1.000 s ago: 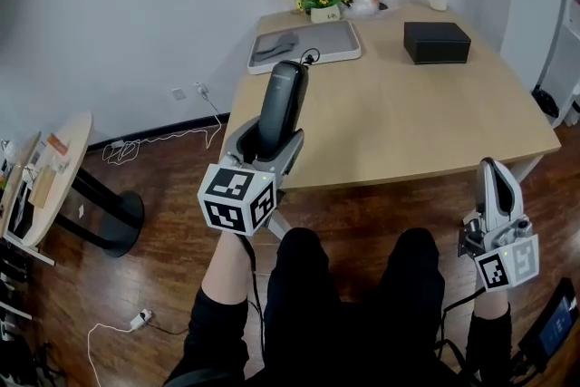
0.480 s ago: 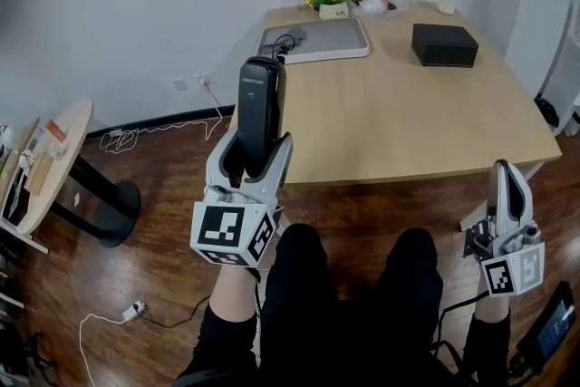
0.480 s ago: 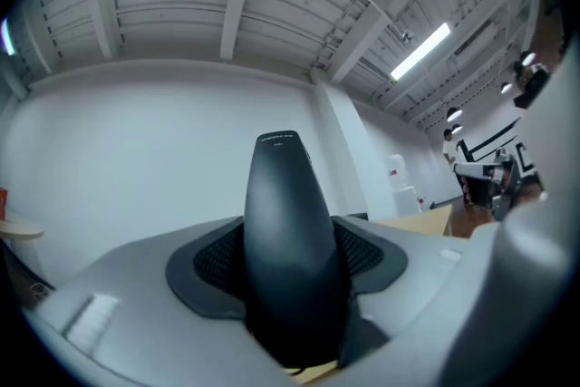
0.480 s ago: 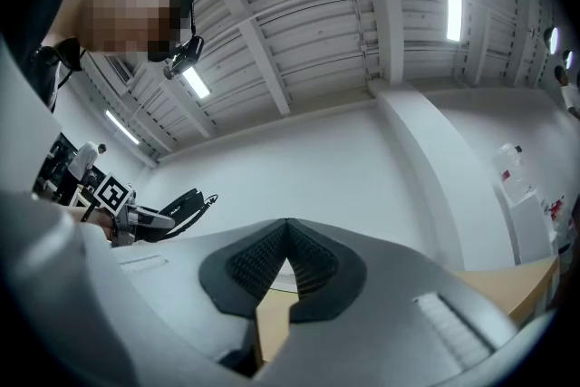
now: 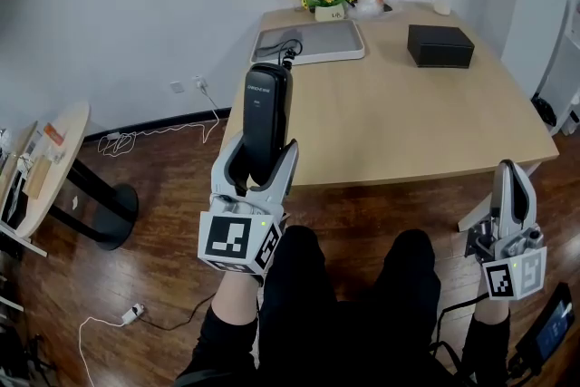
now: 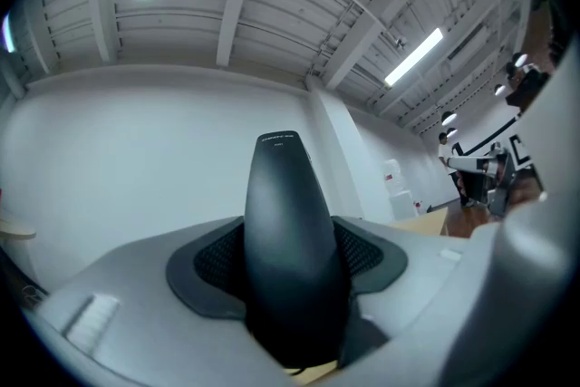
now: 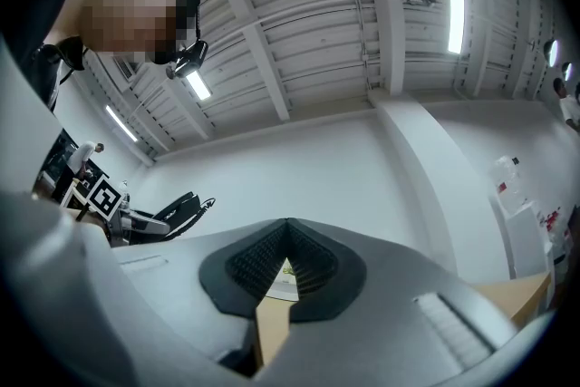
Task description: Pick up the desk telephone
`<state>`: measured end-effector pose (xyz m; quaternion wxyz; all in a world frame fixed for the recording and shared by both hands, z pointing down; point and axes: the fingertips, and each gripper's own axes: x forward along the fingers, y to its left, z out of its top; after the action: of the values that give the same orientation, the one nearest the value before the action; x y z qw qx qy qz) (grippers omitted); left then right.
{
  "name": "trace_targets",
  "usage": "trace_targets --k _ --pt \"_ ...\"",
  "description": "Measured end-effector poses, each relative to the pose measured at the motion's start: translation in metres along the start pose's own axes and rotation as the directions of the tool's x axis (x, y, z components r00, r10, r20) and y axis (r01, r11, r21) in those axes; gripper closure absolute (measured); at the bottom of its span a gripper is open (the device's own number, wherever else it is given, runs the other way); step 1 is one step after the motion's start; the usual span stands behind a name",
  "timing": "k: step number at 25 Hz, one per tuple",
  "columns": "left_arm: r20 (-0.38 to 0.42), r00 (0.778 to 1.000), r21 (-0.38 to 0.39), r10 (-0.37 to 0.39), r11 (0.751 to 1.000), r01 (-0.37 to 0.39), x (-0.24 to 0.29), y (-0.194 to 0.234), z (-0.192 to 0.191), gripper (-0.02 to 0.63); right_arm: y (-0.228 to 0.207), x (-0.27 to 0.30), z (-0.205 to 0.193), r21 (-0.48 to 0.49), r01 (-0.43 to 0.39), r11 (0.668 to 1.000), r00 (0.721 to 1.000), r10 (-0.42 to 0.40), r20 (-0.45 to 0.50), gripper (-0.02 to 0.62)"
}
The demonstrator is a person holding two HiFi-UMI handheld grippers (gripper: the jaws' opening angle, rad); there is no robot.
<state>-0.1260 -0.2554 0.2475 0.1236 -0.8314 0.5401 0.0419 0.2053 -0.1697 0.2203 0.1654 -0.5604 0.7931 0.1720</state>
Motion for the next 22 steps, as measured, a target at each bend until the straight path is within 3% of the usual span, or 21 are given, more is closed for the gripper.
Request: trace_targets --k 22 --pt "0.027 1.000 -0.020 -0.007 1.000 0.008 -0.002 -0.001 0.007 0.339 0.006 0.002 -0.007 -0.023 -0.023 0.999 0.999 0.022 -0.030 0.600"
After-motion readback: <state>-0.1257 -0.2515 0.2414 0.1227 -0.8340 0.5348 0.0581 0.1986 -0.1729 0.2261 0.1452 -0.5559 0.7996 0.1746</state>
